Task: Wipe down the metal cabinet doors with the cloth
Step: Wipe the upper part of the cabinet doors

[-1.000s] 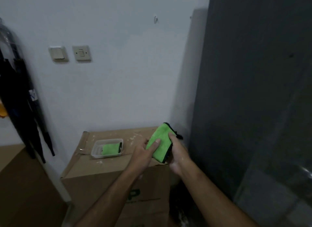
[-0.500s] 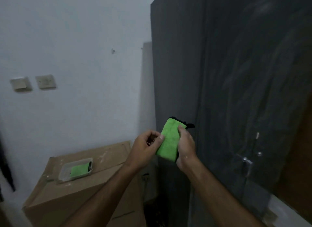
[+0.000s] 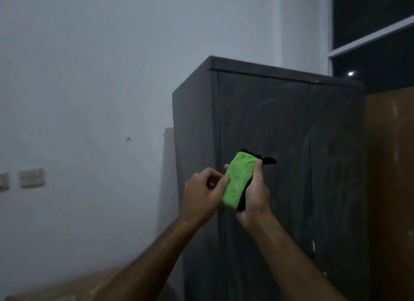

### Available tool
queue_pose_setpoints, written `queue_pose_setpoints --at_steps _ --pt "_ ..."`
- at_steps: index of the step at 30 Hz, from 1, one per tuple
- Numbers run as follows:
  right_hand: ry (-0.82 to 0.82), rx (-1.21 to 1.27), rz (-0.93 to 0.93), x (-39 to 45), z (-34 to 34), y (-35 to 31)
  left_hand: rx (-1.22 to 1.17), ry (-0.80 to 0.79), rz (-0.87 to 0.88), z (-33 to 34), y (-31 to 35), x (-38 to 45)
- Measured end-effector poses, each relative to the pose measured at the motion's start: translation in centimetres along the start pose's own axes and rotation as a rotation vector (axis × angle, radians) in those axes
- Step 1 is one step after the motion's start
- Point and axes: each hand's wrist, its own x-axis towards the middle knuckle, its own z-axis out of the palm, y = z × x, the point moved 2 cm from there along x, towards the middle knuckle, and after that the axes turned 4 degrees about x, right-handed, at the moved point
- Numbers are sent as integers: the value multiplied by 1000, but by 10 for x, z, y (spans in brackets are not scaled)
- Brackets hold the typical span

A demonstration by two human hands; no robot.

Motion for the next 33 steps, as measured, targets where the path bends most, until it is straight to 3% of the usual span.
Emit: queue_pose_setpoints --at_steps 3,8,12,18,21,25,29,33 --pt "-63 -71 -88 33 17 -36 227 24 80 10 20 44" --pt "-114 -317 -341 92 43 -103 248 106 124 20 44 116" --pt "-201 -637 -698 131 67 -150 209 242 119 12 54 155" --pt "-457 -1163 -1334 171 116 -191 182 367 128 0 60 198" --pt "-490 -1337 -1537 185 136 -198 215 426 158 1 58 210" --pt "-452 -1394 -1625 201 156 -197 302 444 213 6 50 222" --pt "-418 -1413 -1576 216 175 -181 256 462 246 8 39 232" --pt "-478 -1319 -1537 219 173 -158 53 537 235 10 31 236"
